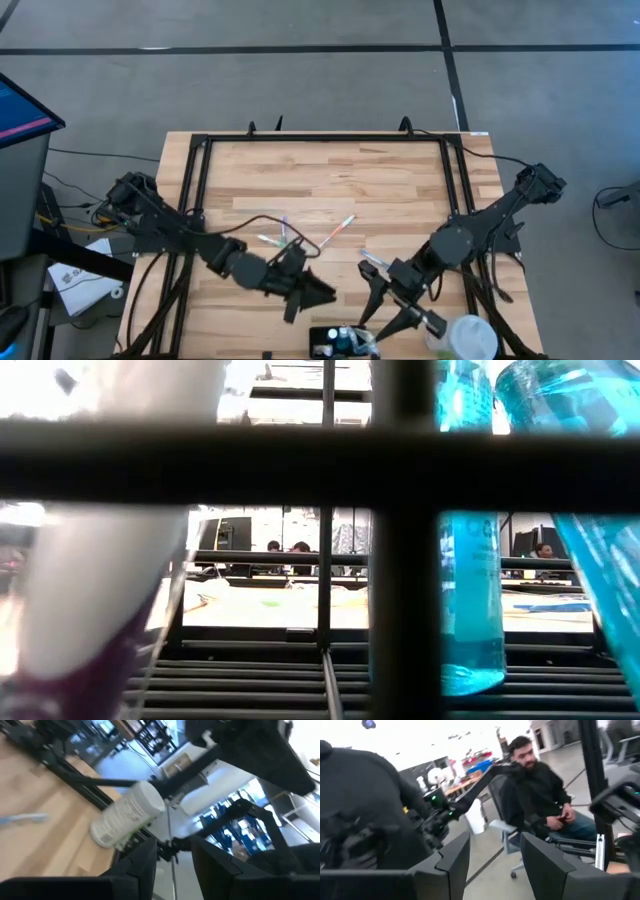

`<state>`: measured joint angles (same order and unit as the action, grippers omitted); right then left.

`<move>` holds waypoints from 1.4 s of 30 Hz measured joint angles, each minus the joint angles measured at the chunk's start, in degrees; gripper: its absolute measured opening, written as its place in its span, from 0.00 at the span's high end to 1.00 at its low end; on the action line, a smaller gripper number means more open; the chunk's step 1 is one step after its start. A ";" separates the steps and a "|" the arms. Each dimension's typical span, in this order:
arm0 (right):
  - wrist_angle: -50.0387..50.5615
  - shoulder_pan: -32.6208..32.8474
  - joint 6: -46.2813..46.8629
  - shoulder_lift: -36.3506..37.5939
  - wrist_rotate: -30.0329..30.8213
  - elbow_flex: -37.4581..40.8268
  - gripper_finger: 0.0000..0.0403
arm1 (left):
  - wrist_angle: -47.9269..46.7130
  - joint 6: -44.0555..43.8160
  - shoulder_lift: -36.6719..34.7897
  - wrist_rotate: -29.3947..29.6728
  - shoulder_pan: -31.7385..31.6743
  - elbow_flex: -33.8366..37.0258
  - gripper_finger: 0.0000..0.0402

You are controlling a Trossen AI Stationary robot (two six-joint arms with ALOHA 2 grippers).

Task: Pick & Place toothbrushing station
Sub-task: Put the orange toothbrush into the black mesh organizer

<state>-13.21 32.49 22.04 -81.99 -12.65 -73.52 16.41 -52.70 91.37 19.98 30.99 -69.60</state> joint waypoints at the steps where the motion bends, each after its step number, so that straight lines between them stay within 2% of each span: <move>1: 1.53 -1.14 -0.25 0.74 -2.11 -0.01 0.59 | -0.17 -0.01 0.00 -0.33 -0.91 0.00 0.71; 11: 18.05 -12.68 -7.33 9.18 -21.92 -0.03 0.61 | -4.86 -1.95 -0.61 -0.42 -8.21 0.00 0.71; 16: 22.24 -17.44 -9.92 9.96 -27.75 0.02 0.60 | -5.13 -1.59 -1.74 2.39 -9.59 -0.03 0.71; 20: 22.42 -18.41 -9.97 9.82 -28.79 0.02 0.61 | -6.07 0.81 -3.01 4.21 -9.98 -0.05 0.71; 23: 21.16 -18.11 -7.97 9.44 -26.05 0.02 0.61 | -9.24 2.18 -4.75 4.19 -9.76 -0.04 0.71; 25: 20.52 -17.53 -7.07 9.47 -21.39 0.02 0.61 | -14.41 3.67 -6.59 4.02 -9.29 -0.04 0.71; 31: 16.54 -13.61 -3.87 8.33 4.57 -0.06 0.60 | -28.89 7.30 -11.85 3.79 -7.88 -0.03 0.71; 33: 15.20 -13.27 -1.63 7.05 10.85 0.04 0.60 | -32.60 7.38 -12.82 3.72 -7.70 -0.02 0.71; 37: 13.19 -13.55 5.51 4.22 11.64 0.08 0.60 | -34.46 9.12 -13.40 1.91 -6.98 -0.02 0.71; 42: 9.86 -12.56 15.29 0.05 5.29 0.08 0.60 | -34.44 9.09 -13.38 0.73 -4.37 0.02 0.71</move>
<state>-3.35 19.93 37.33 -81.94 -7.36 -73.44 -18.03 -43.61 78.00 20.71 26.62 -69.58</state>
